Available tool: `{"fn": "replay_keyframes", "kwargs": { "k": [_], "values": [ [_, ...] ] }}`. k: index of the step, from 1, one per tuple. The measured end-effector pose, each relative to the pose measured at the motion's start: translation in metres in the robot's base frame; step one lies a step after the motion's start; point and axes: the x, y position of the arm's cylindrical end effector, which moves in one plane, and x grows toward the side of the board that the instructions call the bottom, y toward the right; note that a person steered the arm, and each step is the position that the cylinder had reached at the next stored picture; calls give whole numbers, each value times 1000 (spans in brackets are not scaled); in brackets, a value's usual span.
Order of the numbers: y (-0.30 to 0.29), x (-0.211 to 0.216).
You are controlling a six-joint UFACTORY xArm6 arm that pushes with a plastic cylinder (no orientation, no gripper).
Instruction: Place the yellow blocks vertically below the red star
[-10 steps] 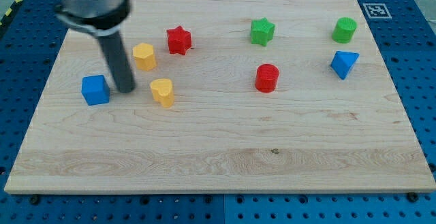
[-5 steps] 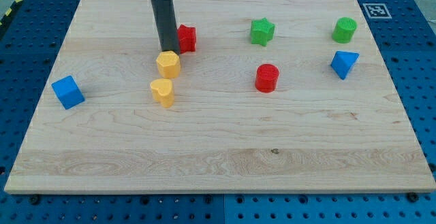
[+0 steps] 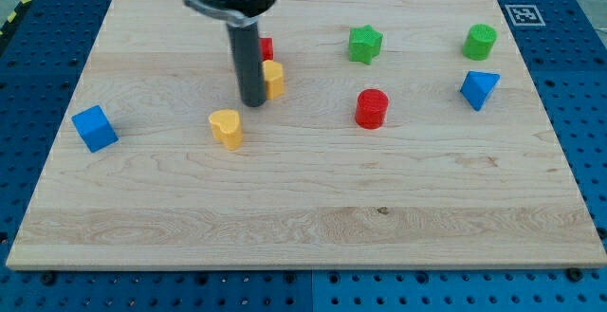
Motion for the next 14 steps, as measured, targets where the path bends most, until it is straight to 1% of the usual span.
{"fn": "replay_keyframes", "kwargs": {
  "k": [1,2,3,4,5,6,8,9,10,11,14],
  "values": [
    [1,4],
    [2,31],
    [40,36],
    [88,28],
    [123,9],
    [124,-5],
    [63,-9],
    [53,-9],
    [58,-14],
    [63,-32],
    [13,-34]
  ]
}}
